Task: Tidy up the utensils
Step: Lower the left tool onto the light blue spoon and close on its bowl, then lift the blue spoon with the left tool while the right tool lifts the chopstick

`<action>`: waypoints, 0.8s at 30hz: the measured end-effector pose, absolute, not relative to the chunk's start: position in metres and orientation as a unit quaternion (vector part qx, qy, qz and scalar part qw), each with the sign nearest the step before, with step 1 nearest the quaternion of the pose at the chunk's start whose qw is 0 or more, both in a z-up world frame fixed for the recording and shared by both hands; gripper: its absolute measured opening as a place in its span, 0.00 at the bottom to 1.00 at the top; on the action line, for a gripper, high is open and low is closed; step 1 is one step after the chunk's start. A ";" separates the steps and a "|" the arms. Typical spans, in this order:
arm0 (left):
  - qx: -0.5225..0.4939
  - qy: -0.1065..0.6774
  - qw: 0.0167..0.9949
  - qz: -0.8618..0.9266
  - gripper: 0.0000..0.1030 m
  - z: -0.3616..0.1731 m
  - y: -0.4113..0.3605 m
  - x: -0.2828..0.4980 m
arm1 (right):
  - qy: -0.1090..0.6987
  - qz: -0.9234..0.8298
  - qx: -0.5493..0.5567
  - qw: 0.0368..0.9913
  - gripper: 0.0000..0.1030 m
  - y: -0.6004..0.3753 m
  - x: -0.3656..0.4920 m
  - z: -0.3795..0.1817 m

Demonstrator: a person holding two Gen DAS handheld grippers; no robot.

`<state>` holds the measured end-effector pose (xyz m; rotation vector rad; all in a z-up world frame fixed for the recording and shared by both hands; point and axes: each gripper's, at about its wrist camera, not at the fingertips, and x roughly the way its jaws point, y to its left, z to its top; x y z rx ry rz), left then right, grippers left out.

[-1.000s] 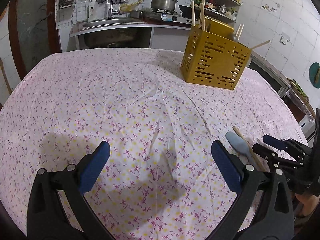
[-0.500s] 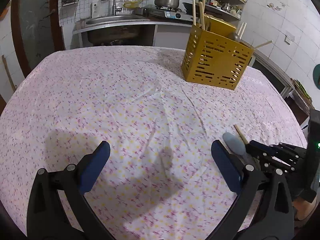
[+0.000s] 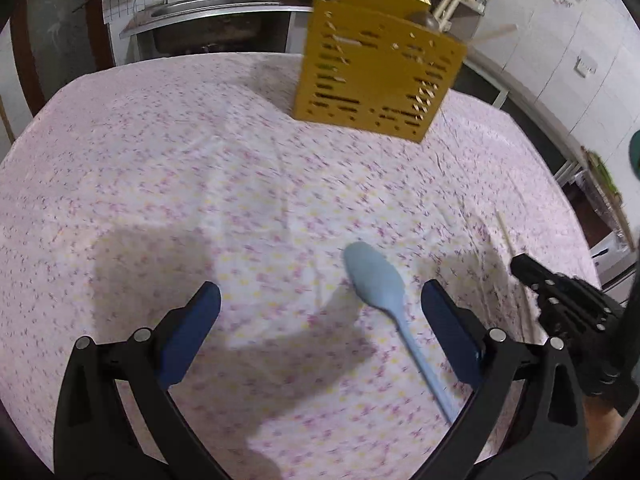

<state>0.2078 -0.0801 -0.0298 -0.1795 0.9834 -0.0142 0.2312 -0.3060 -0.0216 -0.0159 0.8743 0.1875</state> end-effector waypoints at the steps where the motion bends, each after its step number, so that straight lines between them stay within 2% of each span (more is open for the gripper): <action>1: -0.083 0.475 0.876 -0.003 0.92 -0.032 -0.086 0.210 | 0.423 0.088 -0.006 0.902 0.06 -0.310 0.232 -0.022; 4: -0.086 0.495 0.865 0.000 0.75 -0.043 -0.101 0.216 | 0.422 0.084 0.006 0.903 0.06 -0.323 0.231 -0.025; 5: -0.086 0.501 0.861 0.000 0.63 -0.045 -0.103 0.218 | 0.422 0.083 0.009 0.903 0.06 -0.325 0.231 -0.026; 6: -0.080 0.511 0.856 0.003 0.59 -0.050 -0.108 0.221 | 0.421 0.083 0.012 0.903 0.06 -0.327 0.231 -0.027; 12: -0.037 0.513 0.857 0.033 0.59 -0.055 -0.124 0.231 | 0.415 0.084 0.016 0.906 0.06 -0.330 0.229 -0.027; 13: -0.033 0.514 0.856 0.033 0.57 -0.055 -0.125 0.234 | 0.414 0.084 0.017 0.906 0.06 -0.331 0.229 -0.026; 17: -0.017 0.517 0.856 0.024 0.37 -0.054 -0.128 0.241 | 0.411 0.086 0.018 0.908 0.06 -0.330 0.228 -0.022; 24: 0.011 0.517 0.856 -0.019 0.32 -0.052 -0.127 0.243 | 0.403 0.091 0.019 0.911 0.06 -0.318 0.224 -0.010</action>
